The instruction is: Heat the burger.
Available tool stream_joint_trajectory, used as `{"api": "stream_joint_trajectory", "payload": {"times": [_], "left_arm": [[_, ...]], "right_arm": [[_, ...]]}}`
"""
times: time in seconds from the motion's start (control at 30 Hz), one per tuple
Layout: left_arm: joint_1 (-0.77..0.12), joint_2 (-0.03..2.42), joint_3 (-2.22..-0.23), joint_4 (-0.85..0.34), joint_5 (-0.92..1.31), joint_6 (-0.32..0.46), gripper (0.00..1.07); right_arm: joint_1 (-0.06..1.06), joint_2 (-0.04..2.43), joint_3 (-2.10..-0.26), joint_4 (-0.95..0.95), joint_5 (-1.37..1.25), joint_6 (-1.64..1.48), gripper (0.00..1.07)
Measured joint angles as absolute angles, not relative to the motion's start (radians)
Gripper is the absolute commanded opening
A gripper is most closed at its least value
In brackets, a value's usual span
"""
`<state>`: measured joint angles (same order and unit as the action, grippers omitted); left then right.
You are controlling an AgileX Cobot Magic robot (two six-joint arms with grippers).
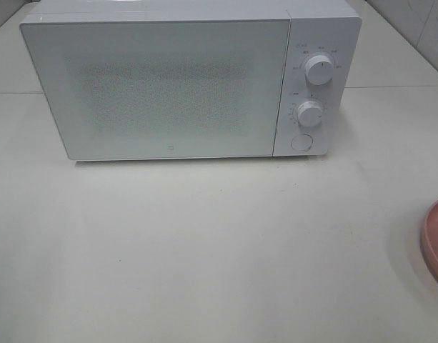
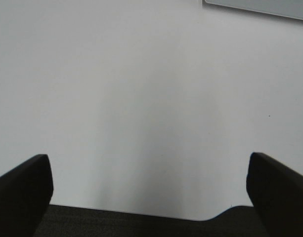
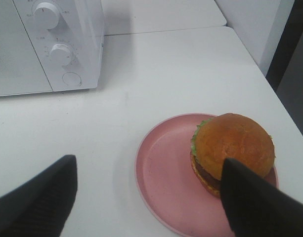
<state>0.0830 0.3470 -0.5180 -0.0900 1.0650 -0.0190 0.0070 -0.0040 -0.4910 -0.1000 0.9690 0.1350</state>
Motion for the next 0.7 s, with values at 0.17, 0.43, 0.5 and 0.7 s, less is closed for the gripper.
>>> {"api": "stream_joint_trajectory", "payload": {"times": [0.17,0.43,0.5,0.7], "left_arm": [[0.083,0.269,-0.518,-0.085,1.065,-0.019,1.02],[0.083,0.091,-0.517,-0.063,1.065,-0.019,1.02],[0.083,0.029,-0.517,-0.055,1.066,-0.019,1.02],[0.083,-0.005,-0.517,-0.034,1.067,-0.019,1.02]], "right_arm": [[0.007,-0.004,-0.491,-0.100,0.969,0.135,0.76],[0.007,-0.004,-0.491,-0.100,0.969,0.135,0.76],[0.007,-0.004,-0.491,-0.100,0.969,0.135,0.76],[0.007,-0.004,-0.491,-0.100,0.969,0.135,0.76]]}}
